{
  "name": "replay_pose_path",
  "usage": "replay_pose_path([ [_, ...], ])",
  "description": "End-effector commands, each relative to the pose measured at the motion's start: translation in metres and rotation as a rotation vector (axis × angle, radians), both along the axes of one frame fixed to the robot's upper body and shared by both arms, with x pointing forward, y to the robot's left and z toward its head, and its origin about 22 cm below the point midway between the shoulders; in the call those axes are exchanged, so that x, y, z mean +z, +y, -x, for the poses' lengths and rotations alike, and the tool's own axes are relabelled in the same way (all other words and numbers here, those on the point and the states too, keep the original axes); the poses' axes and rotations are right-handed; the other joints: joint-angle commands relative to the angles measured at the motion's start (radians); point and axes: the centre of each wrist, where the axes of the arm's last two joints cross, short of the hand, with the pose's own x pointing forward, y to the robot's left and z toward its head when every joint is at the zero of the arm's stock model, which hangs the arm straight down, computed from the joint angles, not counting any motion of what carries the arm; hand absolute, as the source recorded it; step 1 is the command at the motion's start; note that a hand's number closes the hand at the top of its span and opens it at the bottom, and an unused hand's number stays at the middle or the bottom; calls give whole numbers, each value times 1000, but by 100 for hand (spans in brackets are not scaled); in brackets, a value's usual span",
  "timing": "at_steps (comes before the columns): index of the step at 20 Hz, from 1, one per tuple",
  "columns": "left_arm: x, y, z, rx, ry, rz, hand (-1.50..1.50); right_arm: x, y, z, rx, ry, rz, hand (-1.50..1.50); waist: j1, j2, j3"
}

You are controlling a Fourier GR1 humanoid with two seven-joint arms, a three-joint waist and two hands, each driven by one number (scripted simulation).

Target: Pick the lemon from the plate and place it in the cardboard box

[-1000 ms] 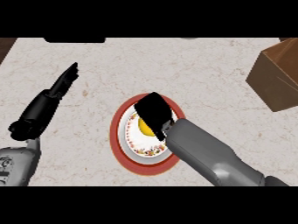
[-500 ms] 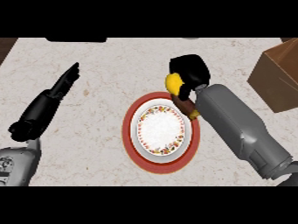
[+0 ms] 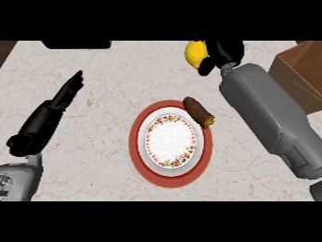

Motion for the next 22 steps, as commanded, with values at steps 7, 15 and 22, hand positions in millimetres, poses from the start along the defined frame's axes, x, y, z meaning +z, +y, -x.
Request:
replay_pose_path([
  [7,6,-1,-1,5,0,17,0,53,-98,-17,-390,-176,-218,150,8,7,1],
  [15,-4,5,-11,-17,-15,8,0,61,-176,-17,-535,-117,-131,150,18,13,0],
  [22,-4,1,-7,-23,-4,6,0,49,-250,-2,-554,245,-150,150,28,17,1],
])
